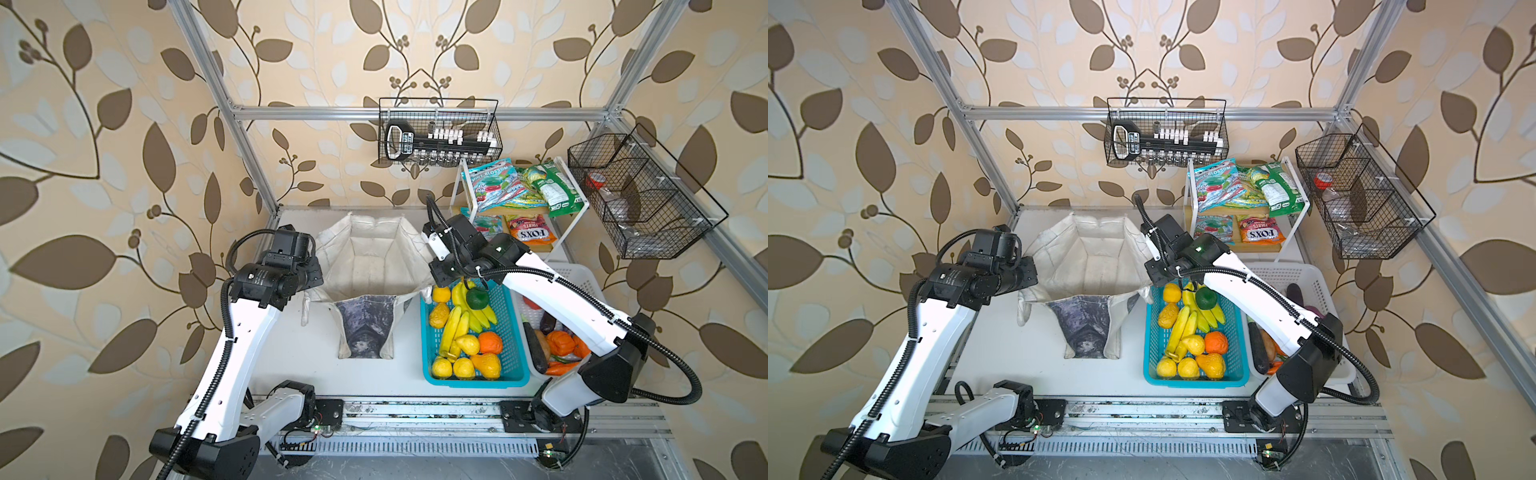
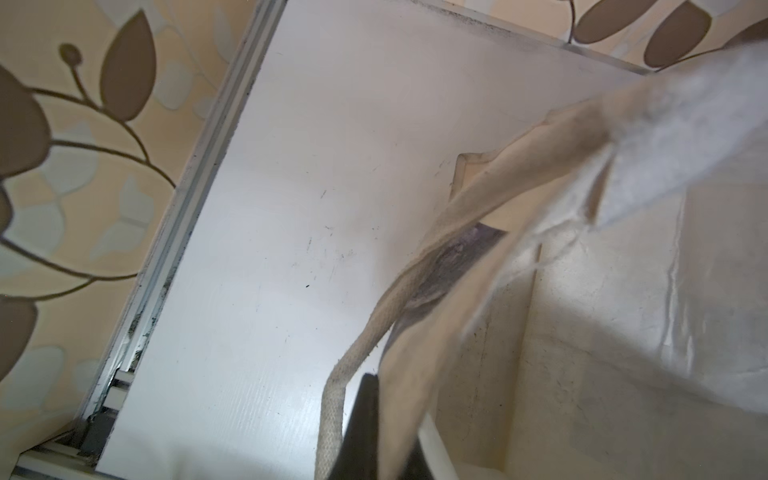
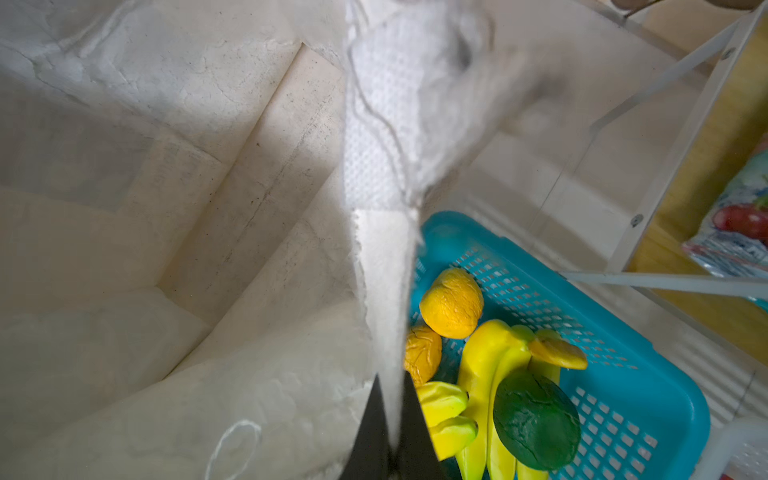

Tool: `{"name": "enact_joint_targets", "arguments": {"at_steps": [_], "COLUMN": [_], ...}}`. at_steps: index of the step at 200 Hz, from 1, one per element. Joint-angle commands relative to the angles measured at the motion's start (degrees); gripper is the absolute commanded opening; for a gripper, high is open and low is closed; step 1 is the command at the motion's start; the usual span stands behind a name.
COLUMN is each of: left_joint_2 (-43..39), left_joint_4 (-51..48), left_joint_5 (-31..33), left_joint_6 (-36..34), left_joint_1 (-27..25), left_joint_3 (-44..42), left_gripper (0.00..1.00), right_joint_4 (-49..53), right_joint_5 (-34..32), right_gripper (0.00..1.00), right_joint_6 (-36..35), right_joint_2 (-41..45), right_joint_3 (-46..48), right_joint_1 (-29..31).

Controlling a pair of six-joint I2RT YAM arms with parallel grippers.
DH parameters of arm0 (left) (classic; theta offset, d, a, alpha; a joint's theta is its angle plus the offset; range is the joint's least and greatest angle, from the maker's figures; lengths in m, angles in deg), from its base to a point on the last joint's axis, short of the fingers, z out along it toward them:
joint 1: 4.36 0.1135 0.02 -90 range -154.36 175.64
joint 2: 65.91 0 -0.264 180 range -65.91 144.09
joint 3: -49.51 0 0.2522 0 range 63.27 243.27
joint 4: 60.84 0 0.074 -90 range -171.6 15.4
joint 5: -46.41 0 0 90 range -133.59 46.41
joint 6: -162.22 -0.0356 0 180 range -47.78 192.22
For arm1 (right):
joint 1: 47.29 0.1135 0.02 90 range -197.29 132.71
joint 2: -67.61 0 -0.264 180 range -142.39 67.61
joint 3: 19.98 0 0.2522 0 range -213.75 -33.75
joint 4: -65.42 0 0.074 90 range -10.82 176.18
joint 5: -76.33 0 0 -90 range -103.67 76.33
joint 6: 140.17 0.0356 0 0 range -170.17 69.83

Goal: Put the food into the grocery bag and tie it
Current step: 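Grasp both tote bag handles and pull them apart to open the bag mouth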

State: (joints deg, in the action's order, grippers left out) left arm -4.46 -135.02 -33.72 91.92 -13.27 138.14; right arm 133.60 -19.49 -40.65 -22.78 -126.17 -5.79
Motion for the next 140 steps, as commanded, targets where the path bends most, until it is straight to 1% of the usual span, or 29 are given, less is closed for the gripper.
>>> {"name": "enact_joint_targets", "arguments": {"at_steps": [1,27,47,53,61,78,87,92,99,113,125,136,140], "left_joint_2": [-0.37,-0.05,0.76,1.01,1.42,2.45,3.85,5.06,7.29,11.2,13.6,15.66,16.21], "left_joint_4": [3.75,7.61,9.33,9.61,9.41,9.56,9.8,9.41,7.7,4.04,4.74,4.76,4.54], "left_joint_5": [-5.62,-13.02,-18.15,-19.26,-18.65,-15.29,-13.88,-13.22,-12.9,-13.59,-14.71,-15.46,-15.67], "left_joint_6": [-1.52,-1.65,-0.99,-1.31,-1.57,-2.61,-3.49,-3.91,-4.61,-5.08,-5.34,-5.24,-5.16], "left_joint_1": [0.47,0.47,0.4,0.32,0.3,0.3,0.31,0.38,0.38,0.36,0.38,0.32,0.37], "left_joint_3": [-0.77,-3.15,-4.71,-4.8,-4.49,-3.46,-2.63,-1.68,0.43,5.21,6.59,7.61,7.89], "left_gripper": [0.0,0.19,0.2,0.23,0.32,0.59,0.67,0.7,0.73,0.73,0.73,0.69,0.65], "right_joint_4": [-0.91,-6.8,-9.21,-10.67,-12.44,-14.85,-15.69,-16.19,-16.71,-17.53,-17.98,-18.9,-19.32], "right_joint_5": [-0.05,1.92,2.94,3.27,3.41,5.23,5.6,5.72,5.82,5.54,5.82,6.33,6.62], "right_gripper": [0.0,0.0,0.0,0.0,0.0,0.01,0.04,0.06,0.12,0.28,0.36,0.45,0.48], "right_joint_6": [-1.37,0.83,-0.17,-0.52,-0.17,0.53,0.89,1.05,0.88,0.51,0.73,1.46,1.71], "right_joint_2": [1.15,-0.17,-0.69,-0.19,0.51,1.8,2.22,2.56,2.63,2.65,2.26,1.77,1.52], "right_joint_3": [-0.22,1.43,1.92,2.74,3.86,5.56,6.37,6.75,7.19,7.86,7.87,7.71,7.63], "right_joint_1": [1.15,3.39,3.93,3.71,3.33,1.63,0.96,0.7,0.39,0.25,-0.02,-0.12,-0.12]}}
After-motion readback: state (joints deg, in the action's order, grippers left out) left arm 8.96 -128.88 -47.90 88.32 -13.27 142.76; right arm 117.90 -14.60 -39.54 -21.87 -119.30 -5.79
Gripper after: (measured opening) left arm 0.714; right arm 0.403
